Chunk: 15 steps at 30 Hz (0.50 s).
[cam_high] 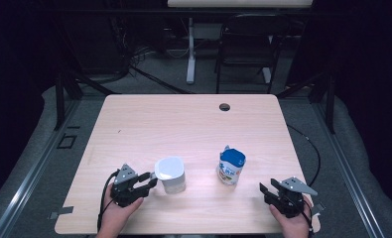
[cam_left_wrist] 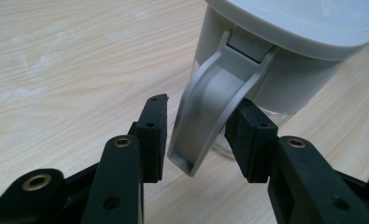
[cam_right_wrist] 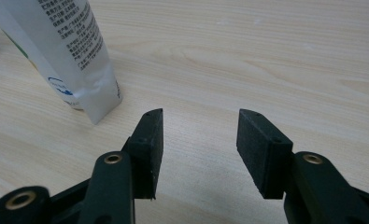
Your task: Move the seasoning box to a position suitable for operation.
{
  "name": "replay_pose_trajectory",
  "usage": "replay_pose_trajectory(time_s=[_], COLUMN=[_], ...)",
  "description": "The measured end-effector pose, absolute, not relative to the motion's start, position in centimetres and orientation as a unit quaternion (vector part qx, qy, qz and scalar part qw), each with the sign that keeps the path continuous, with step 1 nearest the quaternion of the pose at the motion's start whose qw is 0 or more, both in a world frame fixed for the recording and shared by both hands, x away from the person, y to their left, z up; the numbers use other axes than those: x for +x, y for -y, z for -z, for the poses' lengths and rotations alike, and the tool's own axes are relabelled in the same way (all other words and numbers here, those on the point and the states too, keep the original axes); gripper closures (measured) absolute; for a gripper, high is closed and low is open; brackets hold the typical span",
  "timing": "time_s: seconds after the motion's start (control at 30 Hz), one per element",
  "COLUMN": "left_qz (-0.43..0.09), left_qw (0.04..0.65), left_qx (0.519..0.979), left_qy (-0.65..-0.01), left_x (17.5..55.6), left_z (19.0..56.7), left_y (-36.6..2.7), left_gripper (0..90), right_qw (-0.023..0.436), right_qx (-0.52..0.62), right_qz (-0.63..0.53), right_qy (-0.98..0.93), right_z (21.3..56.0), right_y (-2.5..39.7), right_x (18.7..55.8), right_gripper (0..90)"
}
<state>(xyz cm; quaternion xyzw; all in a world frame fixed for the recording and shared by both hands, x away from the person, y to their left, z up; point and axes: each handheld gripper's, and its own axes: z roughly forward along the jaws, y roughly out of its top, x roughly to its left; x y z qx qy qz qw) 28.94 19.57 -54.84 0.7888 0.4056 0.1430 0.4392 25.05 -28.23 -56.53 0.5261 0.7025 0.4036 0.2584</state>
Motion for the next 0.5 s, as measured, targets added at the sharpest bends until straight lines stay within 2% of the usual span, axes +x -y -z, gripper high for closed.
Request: replay_pose_trajectory(time_s=[0.5], left_qz=[-0.152], left_qw=[0.429], left_qx=[0.79], left_qy=[-0.411], left_x=[29.18], left_z=[55.05], left_y=[-18.97], left_gripper=[60.0], right_qw=[0.256], right_qx=[0.522], right_qz=[-0.403], right_qy=[-0.707], right_z=[56.59], right_y=[28.1], right_x=[25.05], right_gripper=[50.5])
